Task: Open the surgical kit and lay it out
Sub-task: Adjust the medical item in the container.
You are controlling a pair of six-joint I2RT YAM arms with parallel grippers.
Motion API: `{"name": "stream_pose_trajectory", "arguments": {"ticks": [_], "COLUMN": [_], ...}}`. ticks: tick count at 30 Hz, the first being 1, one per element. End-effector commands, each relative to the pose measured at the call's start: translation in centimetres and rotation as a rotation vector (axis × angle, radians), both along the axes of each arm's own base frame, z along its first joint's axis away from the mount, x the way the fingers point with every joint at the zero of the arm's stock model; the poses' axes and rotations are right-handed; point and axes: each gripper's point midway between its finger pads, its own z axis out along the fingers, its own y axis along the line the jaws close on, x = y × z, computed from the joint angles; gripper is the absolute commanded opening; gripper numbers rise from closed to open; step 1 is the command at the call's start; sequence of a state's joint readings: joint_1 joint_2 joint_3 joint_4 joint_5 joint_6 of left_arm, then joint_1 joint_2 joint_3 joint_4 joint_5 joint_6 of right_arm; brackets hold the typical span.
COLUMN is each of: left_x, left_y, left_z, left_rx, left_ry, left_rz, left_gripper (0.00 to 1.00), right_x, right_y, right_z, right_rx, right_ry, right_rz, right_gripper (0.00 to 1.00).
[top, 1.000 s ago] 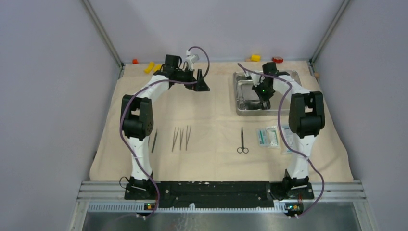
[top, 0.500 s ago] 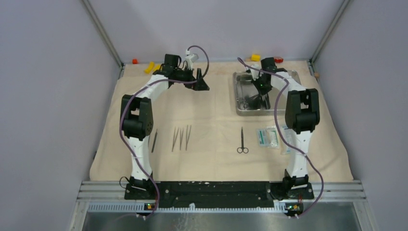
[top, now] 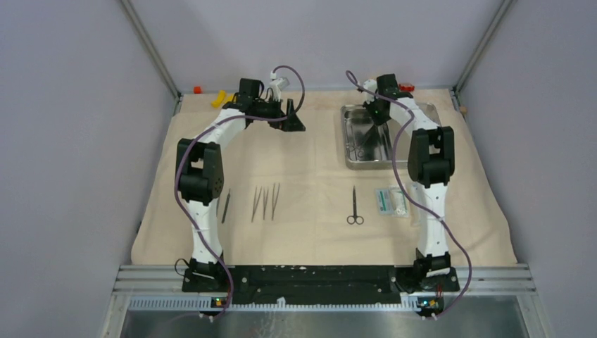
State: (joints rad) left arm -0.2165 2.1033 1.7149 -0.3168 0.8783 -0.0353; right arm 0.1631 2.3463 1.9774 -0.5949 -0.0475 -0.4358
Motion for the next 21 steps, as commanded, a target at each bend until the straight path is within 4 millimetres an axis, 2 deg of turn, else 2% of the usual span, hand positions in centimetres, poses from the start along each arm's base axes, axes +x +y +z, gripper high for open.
{"name": "stream_pose_trajectory", "arguments": {"ticks": [1,6,12,16,21], "left_x": [0.7,0.7,0.6,0.6,0.5], "left_y": [-0.1,0.0,0.0,0.0,0.0], "left_z": [1.9,1.9,1.8,1.7,1.6], "left_rx": [-0.029,-0.028,-0.028,-0.03,-0.03], "left_ry": [-0.052,-0.053,-0.051,-0.049,-0.049], "left_rz": [-0.014,-0.013,-0.014,-0.017,-0.017], "left_gripper": [0.99,0.99,0.99,0.99,0.99], "right_x": [0.2,1.1,1.6,0.6,-1.9], "right_y": [3.6,4.1,3.6,3.5,2.9], "right_z": [-1.1,-0.4,3.3,6.1,7.5], "right_rx": [0.091,0.121,0.144,0.175,0.168], "right_ry": [0.037,0.007,-0.118,-0.179,-0.187], "right_rz": [0.017,-0.018,-0.081,-0.082,-0.077], "right_gripper": [0.09,0.1,0.1,0.1,0.1]}}
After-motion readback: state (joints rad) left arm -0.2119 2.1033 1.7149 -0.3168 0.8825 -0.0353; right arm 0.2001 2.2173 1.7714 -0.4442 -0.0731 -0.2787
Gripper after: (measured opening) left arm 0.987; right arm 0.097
